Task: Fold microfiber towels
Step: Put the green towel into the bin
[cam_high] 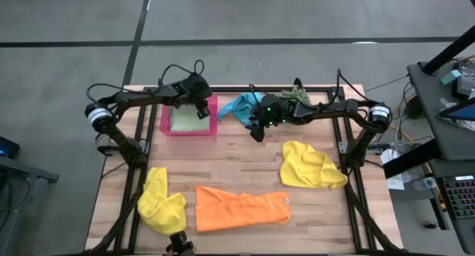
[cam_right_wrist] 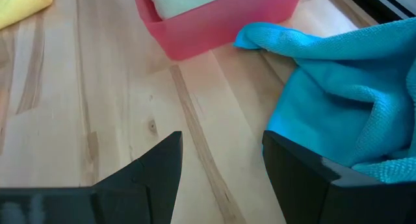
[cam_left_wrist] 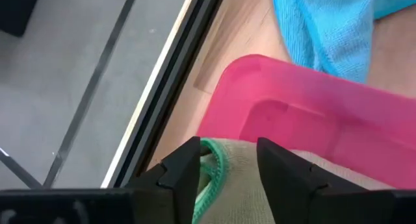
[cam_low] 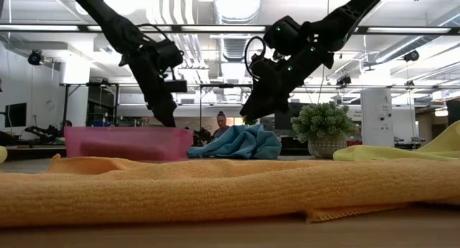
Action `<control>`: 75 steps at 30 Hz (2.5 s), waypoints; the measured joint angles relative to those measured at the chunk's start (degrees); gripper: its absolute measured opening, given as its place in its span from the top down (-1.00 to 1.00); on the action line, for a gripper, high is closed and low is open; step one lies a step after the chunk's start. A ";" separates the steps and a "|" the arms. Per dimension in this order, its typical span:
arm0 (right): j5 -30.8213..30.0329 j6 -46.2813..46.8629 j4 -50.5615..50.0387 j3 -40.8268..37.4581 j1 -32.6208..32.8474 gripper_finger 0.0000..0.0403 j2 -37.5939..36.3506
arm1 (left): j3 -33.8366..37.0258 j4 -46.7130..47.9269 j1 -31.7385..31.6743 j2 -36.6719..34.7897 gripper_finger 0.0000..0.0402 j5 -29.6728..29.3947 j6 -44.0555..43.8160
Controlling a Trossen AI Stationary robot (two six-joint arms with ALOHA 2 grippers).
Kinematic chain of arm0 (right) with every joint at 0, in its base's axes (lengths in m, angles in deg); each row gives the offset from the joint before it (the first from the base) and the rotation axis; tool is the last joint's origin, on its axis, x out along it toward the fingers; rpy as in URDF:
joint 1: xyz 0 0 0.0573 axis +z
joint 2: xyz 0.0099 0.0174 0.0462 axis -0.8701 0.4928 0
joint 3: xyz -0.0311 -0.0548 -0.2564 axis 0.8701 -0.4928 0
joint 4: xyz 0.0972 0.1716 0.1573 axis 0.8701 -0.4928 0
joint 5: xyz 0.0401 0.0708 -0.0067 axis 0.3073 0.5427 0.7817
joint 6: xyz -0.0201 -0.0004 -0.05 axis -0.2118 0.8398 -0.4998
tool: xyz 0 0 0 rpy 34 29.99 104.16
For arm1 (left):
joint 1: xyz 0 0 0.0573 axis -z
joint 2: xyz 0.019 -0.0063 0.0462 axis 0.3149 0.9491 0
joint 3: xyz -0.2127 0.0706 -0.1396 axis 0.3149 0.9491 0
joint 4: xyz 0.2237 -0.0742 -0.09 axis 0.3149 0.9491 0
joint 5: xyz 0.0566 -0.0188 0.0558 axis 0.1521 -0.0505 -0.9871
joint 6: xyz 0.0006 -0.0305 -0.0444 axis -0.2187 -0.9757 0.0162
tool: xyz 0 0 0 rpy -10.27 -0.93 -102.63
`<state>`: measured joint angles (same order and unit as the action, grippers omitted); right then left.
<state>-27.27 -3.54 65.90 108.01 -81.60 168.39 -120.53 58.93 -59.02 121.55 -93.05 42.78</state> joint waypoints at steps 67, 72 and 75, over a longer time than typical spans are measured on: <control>0.00 -0.04 -0.09 -0.93 0.11 -0.01 0.00 | 0.70 -5.71 0.37 -0.64 1.00 1.01 0.98; 0.00 -0.40 -0.09 -0.93 0.11 -0.01 0.00 | 0.70 -5.58 0.17 -0.64 0.95 1.03 -1.99; 0.00 -0.44 -0.09 -0.93 0.11 -0.01 0.00 | 0.62 -5.56 0.15 -0.64 0.83 0.99 -2.09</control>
<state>-27.27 -3.97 65.81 107.08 -81.49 168.39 -119.92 53.37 -58.87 120.91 -92.06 40.69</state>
